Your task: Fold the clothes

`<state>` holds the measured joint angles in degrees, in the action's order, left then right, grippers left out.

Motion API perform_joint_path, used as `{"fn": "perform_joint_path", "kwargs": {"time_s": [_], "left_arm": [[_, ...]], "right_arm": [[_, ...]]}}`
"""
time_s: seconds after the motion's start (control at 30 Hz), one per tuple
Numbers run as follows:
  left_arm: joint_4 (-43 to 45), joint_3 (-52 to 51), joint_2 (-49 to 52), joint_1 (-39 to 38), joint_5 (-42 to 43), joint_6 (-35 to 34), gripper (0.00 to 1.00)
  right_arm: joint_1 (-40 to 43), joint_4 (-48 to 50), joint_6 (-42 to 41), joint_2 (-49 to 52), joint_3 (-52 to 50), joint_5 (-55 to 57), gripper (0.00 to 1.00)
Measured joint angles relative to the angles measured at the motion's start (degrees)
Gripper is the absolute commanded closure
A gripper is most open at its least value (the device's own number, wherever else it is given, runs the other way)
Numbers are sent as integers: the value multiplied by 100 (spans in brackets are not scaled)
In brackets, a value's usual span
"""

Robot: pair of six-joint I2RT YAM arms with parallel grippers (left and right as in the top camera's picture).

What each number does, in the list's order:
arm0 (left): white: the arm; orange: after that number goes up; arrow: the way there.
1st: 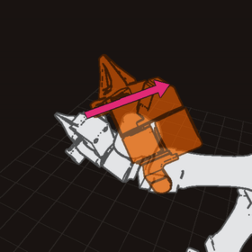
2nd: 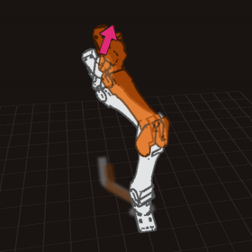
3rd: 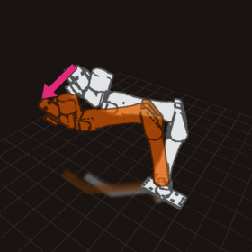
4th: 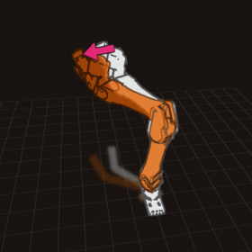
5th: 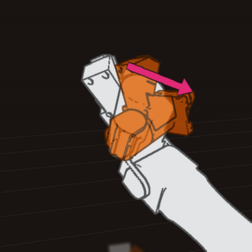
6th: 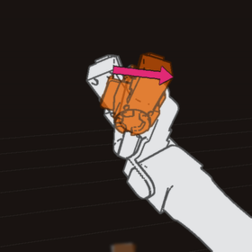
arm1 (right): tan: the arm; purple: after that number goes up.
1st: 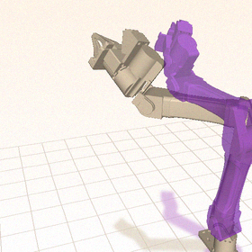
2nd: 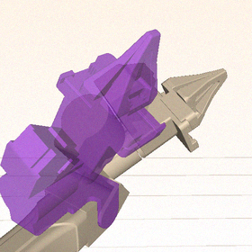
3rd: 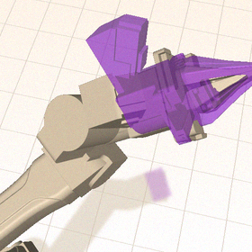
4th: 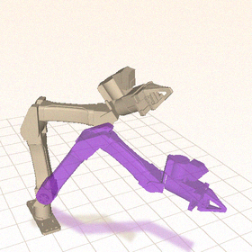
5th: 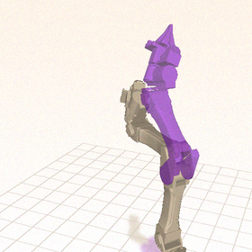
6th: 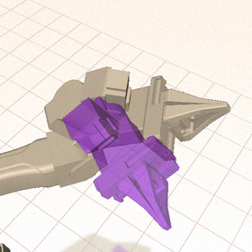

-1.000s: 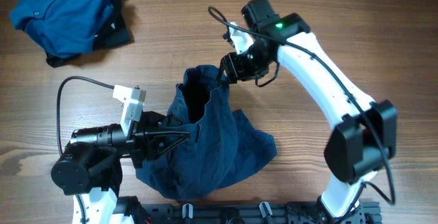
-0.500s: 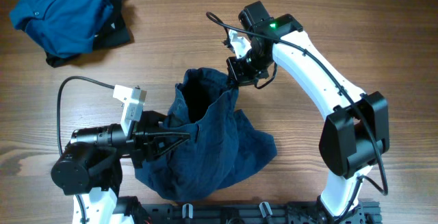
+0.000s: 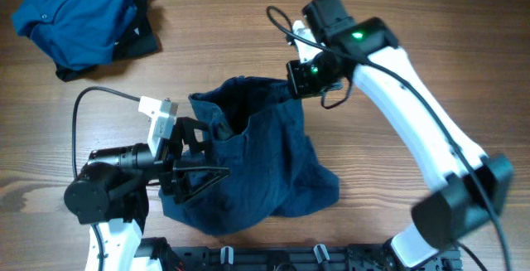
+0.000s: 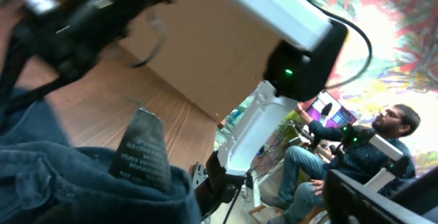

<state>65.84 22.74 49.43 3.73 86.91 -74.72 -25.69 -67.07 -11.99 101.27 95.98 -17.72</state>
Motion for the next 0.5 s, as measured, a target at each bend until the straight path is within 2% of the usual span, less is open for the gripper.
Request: {"fn": "perform_joint_path", "kwargs": {"time_s": [0.27,0.5], "left_arm": [[232,4,94,304,0,2,0],[232,4,94,1602,-2,-455,0]], "right_arm": [[0,-374,-387,-992,0,920,95],[0,-586,-861,-1084,0,1729,96]]}}
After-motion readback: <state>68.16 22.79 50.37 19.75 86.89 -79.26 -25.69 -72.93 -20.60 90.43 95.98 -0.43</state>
